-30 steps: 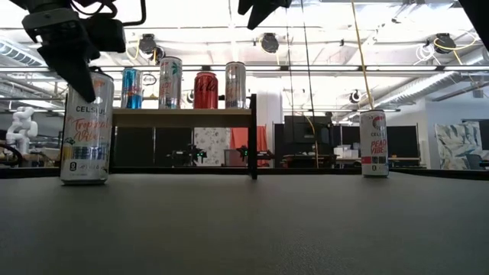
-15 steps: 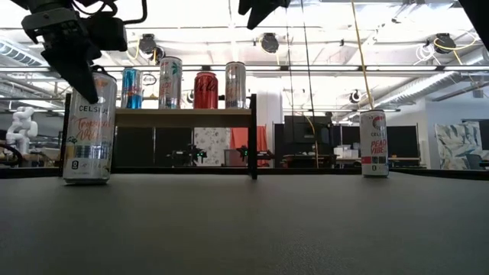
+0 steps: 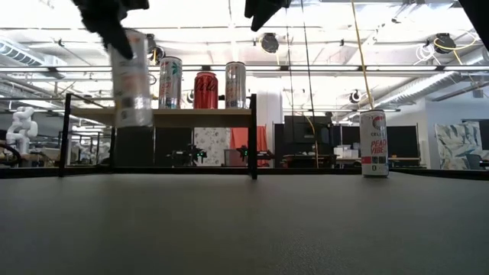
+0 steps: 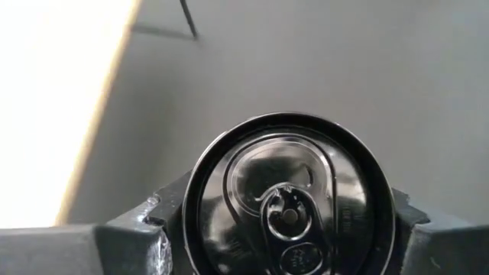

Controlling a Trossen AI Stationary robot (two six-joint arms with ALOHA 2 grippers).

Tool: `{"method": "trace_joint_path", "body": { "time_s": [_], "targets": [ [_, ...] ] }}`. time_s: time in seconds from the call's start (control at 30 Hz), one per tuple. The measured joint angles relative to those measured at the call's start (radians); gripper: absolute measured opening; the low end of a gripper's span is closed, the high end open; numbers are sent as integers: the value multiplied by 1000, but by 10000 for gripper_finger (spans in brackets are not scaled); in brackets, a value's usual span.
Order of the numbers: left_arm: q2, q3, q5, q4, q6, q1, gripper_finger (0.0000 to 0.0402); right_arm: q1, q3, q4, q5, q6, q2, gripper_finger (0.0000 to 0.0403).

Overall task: Place canned beverage on shelf
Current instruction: Put the white yellow soda can on the shelf aligned with the other white yellow soda can

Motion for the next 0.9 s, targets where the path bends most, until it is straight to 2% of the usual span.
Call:
{"method": "trace_joint_path", "body": {
  "time_s": [0.33,0.47,0.73,0.9],
  "targets": [
    [170,289,1,-56,191,154,252,0,0,-32,0,0,0,217],
    [225,378,62,-77,244,220,252,0,0,-45,2,0,0,217],
    [339,486,107,-138,344,341,253,0,0,-61,9,35,0,217],
    [387,534,184,-136,394,388,253,2,0,-139,78,61,-12,217]
  ]
}}
